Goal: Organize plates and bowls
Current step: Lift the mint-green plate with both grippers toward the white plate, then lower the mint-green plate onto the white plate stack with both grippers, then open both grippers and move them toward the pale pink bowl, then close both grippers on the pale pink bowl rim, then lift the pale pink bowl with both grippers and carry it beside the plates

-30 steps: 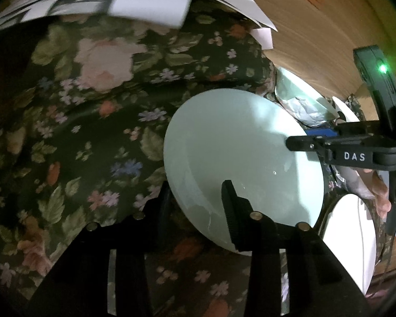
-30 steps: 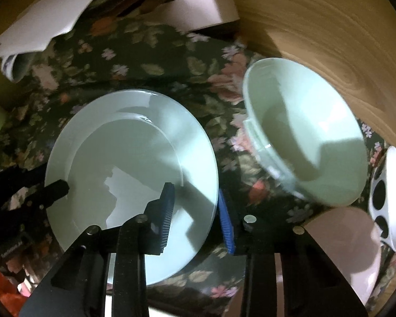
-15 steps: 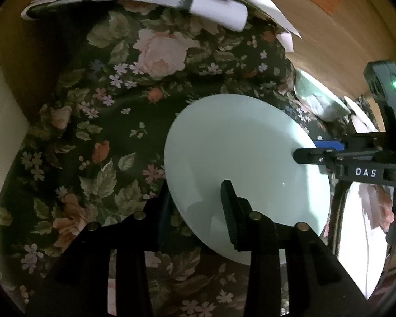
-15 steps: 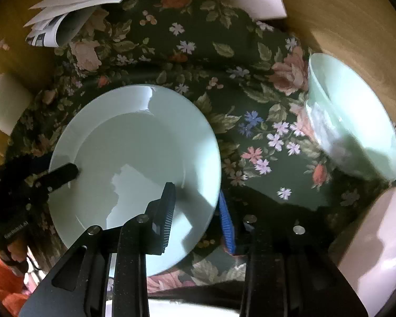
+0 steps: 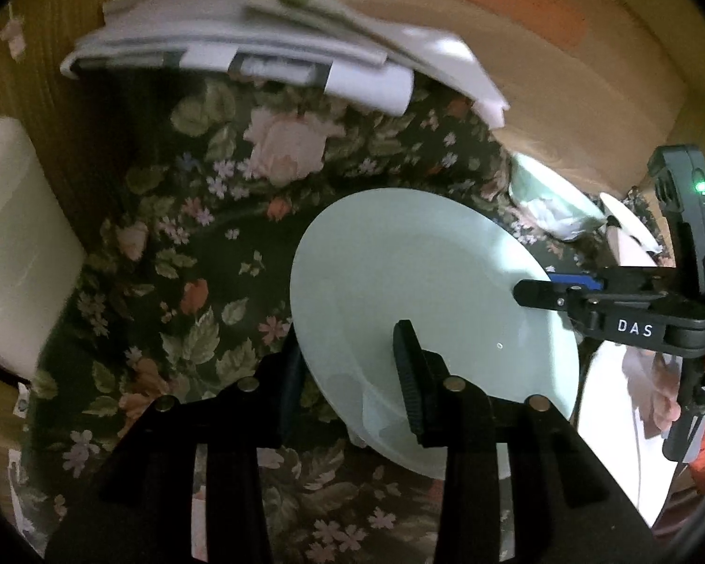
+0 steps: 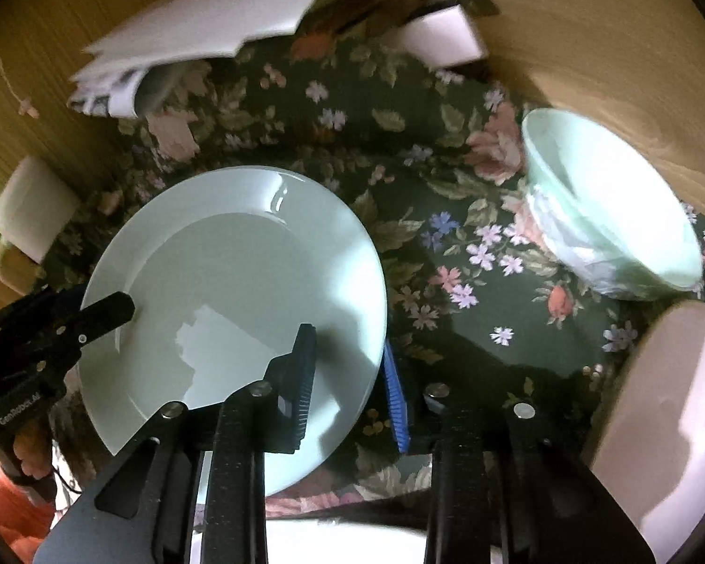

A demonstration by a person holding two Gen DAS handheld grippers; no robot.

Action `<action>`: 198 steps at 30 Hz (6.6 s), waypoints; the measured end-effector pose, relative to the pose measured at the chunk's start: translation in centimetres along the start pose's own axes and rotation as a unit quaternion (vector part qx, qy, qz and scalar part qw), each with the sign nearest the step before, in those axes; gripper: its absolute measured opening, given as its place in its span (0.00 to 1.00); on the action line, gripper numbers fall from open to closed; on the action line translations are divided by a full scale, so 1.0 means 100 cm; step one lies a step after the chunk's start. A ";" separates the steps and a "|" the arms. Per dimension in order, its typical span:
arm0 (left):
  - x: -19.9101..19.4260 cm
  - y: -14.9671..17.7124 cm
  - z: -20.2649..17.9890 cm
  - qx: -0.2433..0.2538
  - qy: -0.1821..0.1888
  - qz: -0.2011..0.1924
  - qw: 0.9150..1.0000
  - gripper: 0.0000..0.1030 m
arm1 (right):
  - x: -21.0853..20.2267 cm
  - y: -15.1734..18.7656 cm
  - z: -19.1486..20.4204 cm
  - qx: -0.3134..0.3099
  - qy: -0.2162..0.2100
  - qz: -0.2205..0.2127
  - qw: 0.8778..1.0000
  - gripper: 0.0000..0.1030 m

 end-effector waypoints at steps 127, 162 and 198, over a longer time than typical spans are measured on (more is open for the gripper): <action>-0.094 -0.025 -0.173 0.105 0.054 -0.101 0.988 0.86 | -0.210 0.084 -0.124 0.099 0.105 -0.259 0.955 0.71; 0.055 -0.028 -0.229 0.151 0.089 0.069 0.982 0.37 | -0.115 0.062 -0.184 0.148 0.068 -0.160 0.974 0.35; -0.015 -0.035 -0.222 0.134 0.086 -0.006 0.987 0.24 | -0.165 0.049 -0.129 0.114 0.053 -0.217 0.968 0.28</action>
Point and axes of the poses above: each gripper's, at about its wrist camera, not at the fingertips, and x roughly the way its jaws point, z to its left, y to its underside, the point moved 8 cm from there along x, roughly the way its jaws point, and after that the axes turned 4 degrees about x, right-handed, at the moved point
